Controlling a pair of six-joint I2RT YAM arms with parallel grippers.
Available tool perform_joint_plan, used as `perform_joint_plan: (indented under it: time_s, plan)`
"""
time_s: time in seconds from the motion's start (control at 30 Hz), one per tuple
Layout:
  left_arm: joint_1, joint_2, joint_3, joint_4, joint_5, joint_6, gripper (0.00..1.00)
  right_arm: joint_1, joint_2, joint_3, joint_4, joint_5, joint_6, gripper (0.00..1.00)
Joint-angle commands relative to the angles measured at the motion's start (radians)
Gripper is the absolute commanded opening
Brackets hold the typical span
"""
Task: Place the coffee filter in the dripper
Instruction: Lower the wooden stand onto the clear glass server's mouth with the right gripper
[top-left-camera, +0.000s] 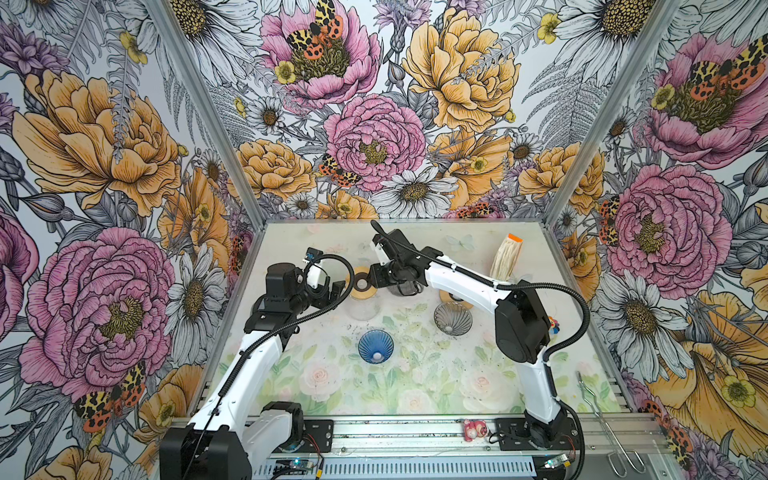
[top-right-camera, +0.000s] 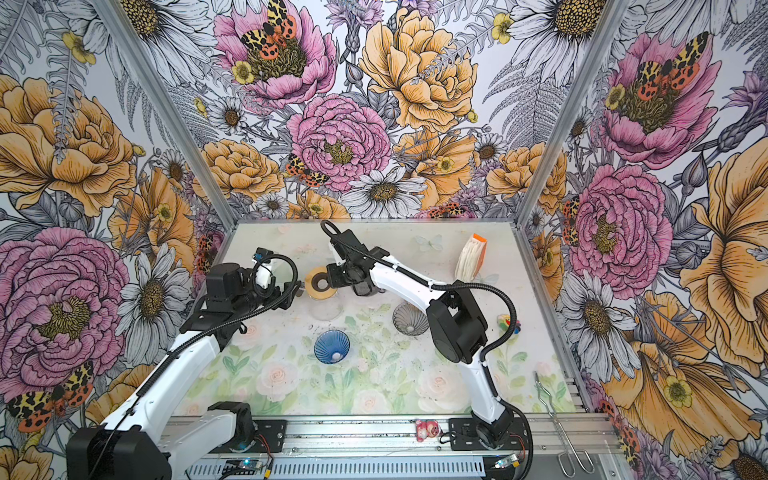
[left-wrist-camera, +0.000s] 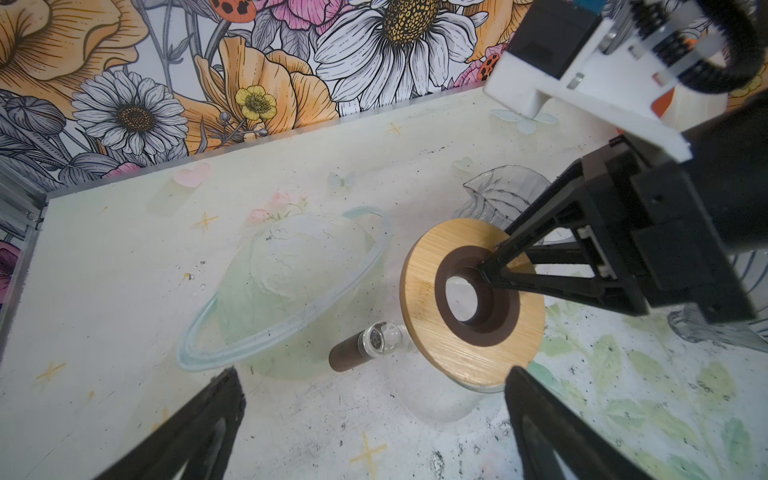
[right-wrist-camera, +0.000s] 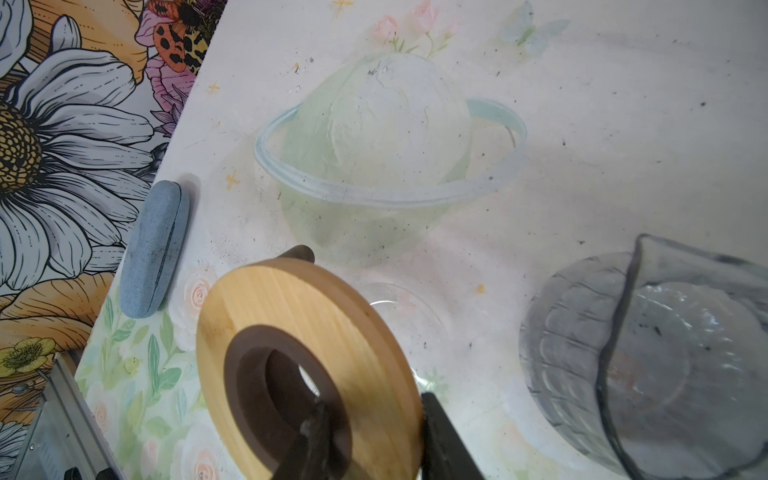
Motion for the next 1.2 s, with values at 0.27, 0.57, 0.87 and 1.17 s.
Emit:
perform_joint_plan:
  time_s: [0.27,0.57,0.87,1.17]
  plan:
    - [0.006,-0.005,-0.011,0.018,-0.012,-0.004,0.99,-0.003,-0.039,0.081,-0.005,-0.006,0.033,0.34]
    - [0.005,-0.004,-0.011,0.018,-0.011,-0.004,0.99,-0.004,-0.041,0.077,-0.084,0.004,0.068,0.34]
    - [0.004,0.002,-0.013,0.015,-0.013,-0.003,0.99,-0.004,-0.002,0.105,-0.103,-0.006,0.092,0.33]
    - [0.000,0.010,-0.013,0.014,-0.015,-0.002,0.99,-0.004,0.015,0.109,-0.109,-0.005,0.096,0.33]
